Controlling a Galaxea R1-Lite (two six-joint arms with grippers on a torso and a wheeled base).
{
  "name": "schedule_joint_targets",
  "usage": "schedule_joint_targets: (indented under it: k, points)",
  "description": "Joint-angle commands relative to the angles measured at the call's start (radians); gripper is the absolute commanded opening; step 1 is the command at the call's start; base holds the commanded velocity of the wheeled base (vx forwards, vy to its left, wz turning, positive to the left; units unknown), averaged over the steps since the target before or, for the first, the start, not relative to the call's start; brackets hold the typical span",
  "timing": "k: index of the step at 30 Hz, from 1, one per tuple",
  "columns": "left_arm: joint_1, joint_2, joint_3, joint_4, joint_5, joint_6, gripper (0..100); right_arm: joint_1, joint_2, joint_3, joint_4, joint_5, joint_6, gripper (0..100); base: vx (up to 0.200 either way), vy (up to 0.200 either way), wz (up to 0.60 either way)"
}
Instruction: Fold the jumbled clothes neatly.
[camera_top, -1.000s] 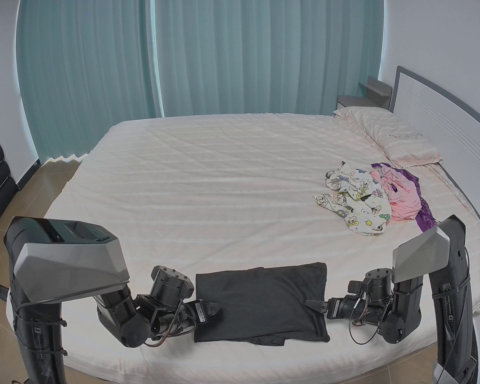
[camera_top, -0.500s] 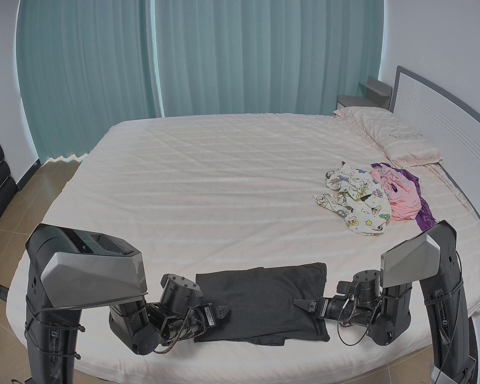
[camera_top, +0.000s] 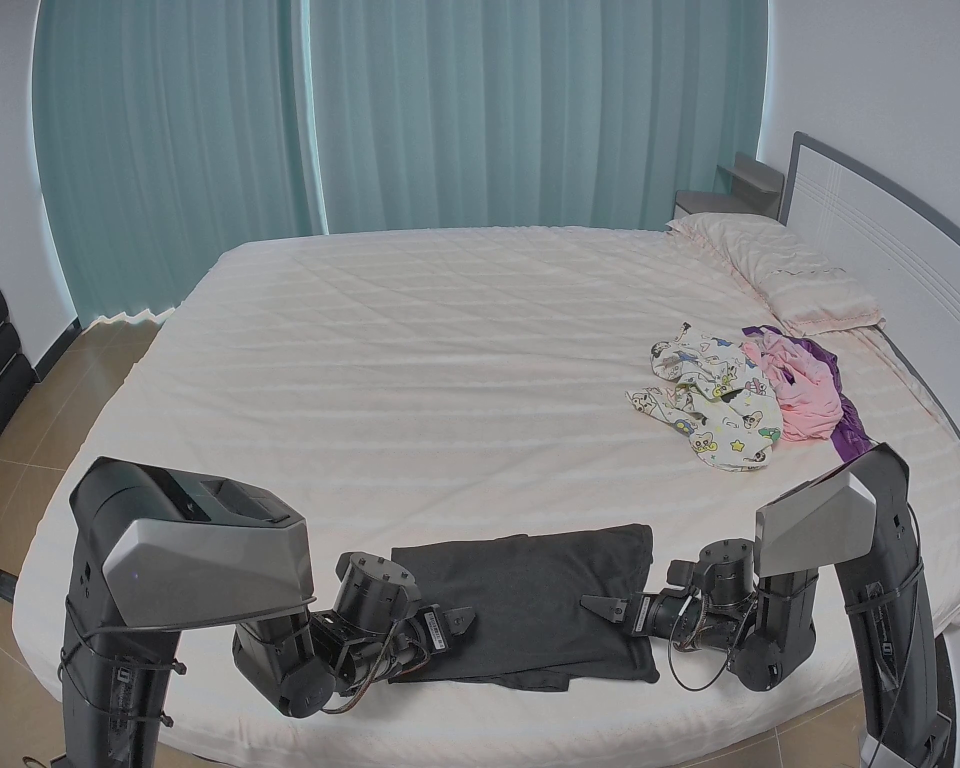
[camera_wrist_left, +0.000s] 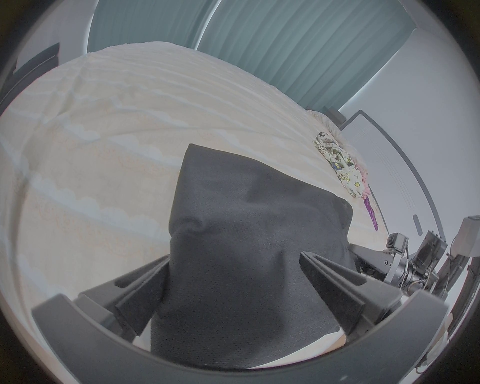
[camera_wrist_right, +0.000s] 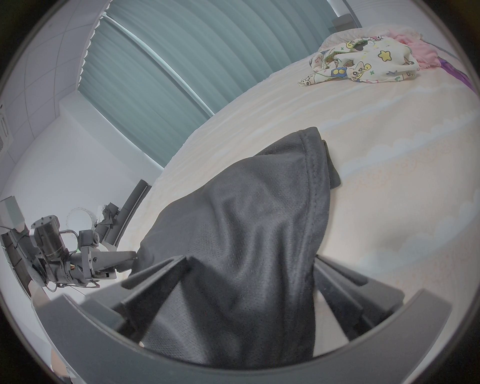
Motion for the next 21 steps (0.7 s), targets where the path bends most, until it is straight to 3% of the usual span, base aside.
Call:
schedule_joint_targets:
  k: [1, 11, 21]
  points:
    - [-0.01, 0.008, -0.002, -0.005, 0.001, -0.008, 0, 0.005, 0.006, 0.003, 0.006, 0.0, -0.008, 0, 0.0, 0.0, 0.0]
    - [-0.012, 0.005, 0.003, -0.006, -0.001, -0.011, 0, 0.003, 0.006, 0.006, 0.0, 0.0, -0.011, 0, 0.0, 0.0, 0.0]
    - [-0.012, -0.066, 0.027, -0.008, -0.013, -0.135, 0, -0.008, -0.043, 0.072, -0.026, 0.023, 0.01, 0, 0.0, 0.0, 0.0]
